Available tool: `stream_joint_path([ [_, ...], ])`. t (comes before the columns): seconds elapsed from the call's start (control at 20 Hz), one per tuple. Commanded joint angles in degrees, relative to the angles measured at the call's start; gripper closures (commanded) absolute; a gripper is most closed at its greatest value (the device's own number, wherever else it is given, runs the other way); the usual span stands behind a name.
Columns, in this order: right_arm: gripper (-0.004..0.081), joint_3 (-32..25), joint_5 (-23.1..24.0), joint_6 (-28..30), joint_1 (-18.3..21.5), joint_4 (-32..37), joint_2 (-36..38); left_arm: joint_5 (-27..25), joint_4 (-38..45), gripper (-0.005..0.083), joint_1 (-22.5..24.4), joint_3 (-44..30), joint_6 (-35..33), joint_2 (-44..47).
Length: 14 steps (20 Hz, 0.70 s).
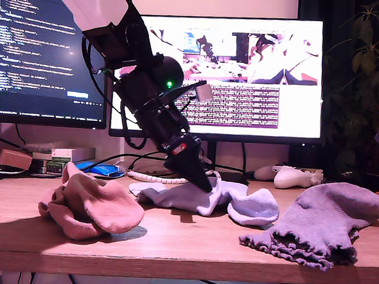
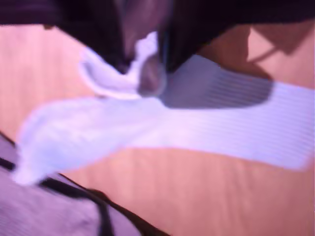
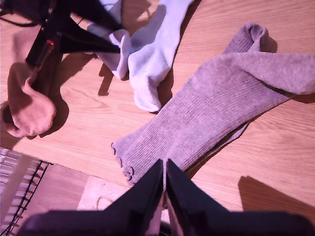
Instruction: Pair up the socks based on colour and pattern, by placing them on top of one another
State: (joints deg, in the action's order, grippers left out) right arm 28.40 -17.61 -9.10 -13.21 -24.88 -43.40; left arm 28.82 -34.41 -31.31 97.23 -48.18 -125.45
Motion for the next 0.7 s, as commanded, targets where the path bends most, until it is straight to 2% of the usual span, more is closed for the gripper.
stream_joint_path([
  [0.0,0.078,0.6,-0.3,0.1,-0.2,1.0,-0.2,0.3,-2.2,0.0795,-0.7,-0.3,-0.1,-0.4],
  [0.4,0.078,0.6,-0.2,0.1,-0.2,1.5,-0.3,2.1,-13.6,0.0795,-3.7,-0.3,7.2,5.2],
  [0.55,0.078,0.6,-0.2,0.1,-0.2,1.6,-0.3,2.8,-22.1,0.0794,-4.8,-0.4,7.7,5.1],
  [0.65,0.078,0.6,-0.2,0.1,-0.2,1.8,-0.3,3.0,-23.2,0.0794,-5.5,-0.4,7.7,5.1],
])
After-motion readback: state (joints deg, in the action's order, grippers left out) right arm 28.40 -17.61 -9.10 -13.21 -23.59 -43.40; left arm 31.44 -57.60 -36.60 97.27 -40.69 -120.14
